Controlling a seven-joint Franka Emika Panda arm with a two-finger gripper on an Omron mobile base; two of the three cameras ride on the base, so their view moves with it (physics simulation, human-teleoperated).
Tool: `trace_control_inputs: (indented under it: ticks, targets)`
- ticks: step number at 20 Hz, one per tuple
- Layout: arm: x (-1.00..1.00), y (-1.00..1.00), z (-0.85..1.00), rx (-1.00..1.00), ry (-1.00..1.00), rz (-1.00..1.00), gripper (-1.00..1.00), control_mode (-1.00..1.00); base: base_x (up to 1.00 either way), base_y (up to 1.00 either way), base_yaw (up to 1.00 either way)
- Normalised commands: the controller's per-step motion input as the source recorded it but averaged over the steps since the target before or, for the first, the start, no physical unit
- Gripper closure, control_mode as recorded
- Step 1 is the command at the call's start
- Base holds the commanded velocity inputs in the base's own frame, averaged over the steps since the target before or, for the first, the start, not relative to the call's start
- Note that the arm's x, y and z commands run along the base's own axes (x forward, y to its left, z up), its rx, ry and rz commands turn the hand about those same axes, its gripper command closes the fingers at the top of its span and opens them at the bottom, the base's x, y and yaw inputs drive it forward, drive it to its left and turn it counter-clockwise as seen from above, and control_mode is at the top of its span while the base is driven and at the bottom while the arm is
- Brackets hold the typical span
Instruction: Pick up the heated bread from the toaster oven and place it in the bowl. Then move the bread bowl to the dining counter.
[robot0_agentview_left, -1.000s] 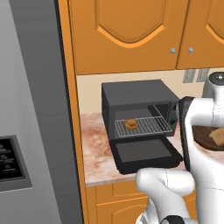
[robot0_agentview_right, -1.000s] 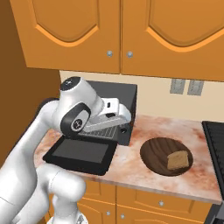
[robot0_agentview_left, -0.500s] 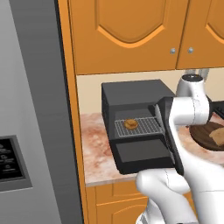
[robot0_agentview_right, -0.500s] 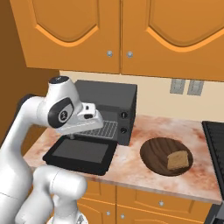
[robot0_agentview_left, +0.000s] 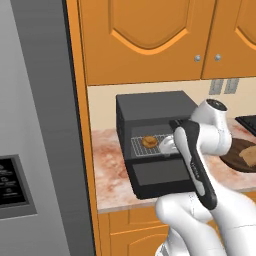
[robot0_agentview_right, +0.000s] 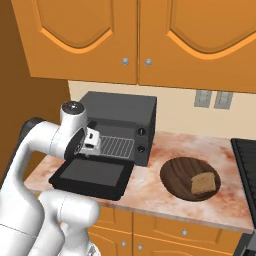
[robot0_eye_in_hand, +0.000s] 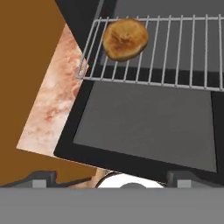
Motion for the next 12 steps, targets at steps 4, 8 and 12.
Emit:
trace_control_inputs:
  ticks: [4,8,12]
  targets:
    - [0.52,0.6,0.0,-0.01,-0.01,-0.09,-1.0,-1.0,0.0,0.0,0.0]
    - [0.54,0.53,0.0,-0.04,0.0,-0.08,-1.0,-1.0,0.0,0.0,0.0]
    - [0.67,0.15,0.0,-0.03,0.01,-0.02,-1.0,-1.0,0.0,0.0,0.0]
